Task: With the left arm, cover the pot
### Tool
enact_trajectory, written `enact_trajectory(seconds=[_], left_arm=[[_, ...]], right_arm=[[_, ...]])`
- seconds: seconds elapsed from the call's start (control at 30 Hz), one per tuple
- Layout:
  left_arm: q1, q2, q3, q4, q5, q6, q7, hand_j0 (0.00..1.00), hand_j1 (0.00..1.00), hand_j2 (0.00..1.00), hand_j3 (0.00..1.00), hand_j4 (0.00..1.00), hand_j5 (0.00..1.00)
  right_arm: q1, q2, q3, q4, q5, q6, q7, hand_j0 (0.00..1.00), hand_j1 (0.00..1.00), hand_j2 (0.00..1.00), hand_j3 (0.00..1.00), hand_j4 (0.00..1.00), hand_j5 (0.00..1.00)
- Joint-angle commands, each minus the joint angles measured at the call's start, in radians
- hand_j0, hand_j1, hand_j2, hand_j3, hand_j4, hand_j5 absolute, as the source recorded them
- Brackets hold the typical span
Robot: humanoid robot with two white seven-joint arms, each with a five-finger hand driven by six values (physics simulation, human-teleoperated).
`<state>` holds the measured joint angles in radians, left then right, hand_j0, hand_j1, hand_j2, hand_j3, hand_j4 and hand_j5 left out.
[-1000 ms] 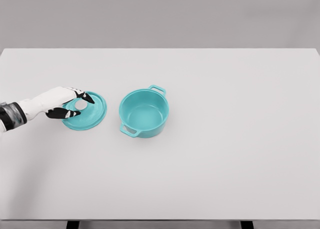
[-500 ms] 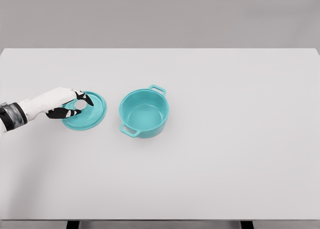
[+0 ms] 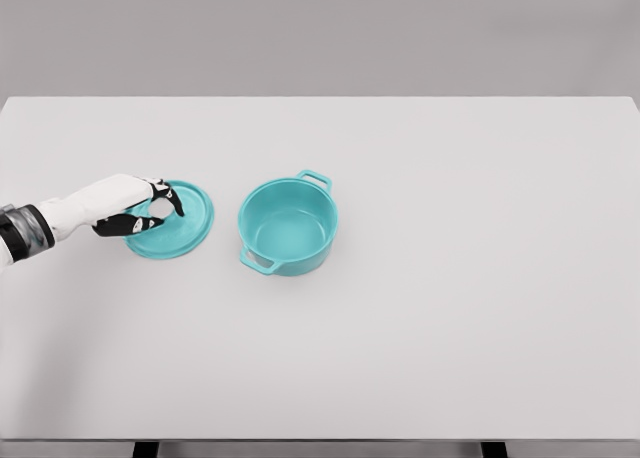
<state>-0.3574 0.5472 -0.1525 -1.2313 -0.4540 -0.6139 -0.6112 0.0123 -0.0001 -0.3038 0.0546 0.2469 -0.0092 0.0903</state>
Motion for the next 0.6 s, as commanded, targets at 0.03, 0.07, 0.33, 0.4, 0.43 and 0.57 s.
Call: enact_trajectory(seconds=[0.03,0.07,0.33,0.4,0.43,0.57], left_arm=[[0.002,0.008,0.002,-0.036,0.009,0.003,0.000,0.47,0.47,0.47,0.47,0.47,0.47],[0.003,0.010,0.002,-0.048,0.009,0.003,0.000,0.47,0.47,0.47,0.47,0.47,0.47],[0.005,0.013,0.002,-0.111,0.014,0.003,0.000,0.46,0.46,0.46,0.46,0.46,0.46],[0.005,0.014,0.007,-0.131,0.015,0.003,0.000,0.46,0.46,0.46,0.46,0.46,0.46],[0.005,0.017,0.007,-0.151,0.015,0.003,0.000,0.46,0.46,0.46,0.46,0.46,0.46],[0.006,0.040,0.002,-0.195,0.017,0.003,0.000,0.46,0.46,0.46,0.46,0.46,0.46]], right_arm=[[0.000,0.000,0.000,-0.001,0.000,0.000,0.000,1.00,1.00,1.00,1.00,1.00,1.00],[0.000,0.000,0.000,-0.001,0.000,0.000,0.000,1.00,1.00,1.00,1.00,1.00,1.00],[0.000,0.000,0.000,0.001,0.000,0.000,0.000,1.00,1.00,1.00,1.00,1.00,1.00],[0.000,0.000,0.000,0.001,0.000,0.000,0.000,1.00,1.00,1.00,1.00,1.00,1.00],[0.000,0.000,0.000,0.001,0.000,0.000,0.000,1.00,1.00,1.00,1.00,1.00,1.00],[0.000,0.000,0.000,-0.001,0.000,0.000,0.000,1.00,1.00,1.00,1.00,1.00,1.00]])
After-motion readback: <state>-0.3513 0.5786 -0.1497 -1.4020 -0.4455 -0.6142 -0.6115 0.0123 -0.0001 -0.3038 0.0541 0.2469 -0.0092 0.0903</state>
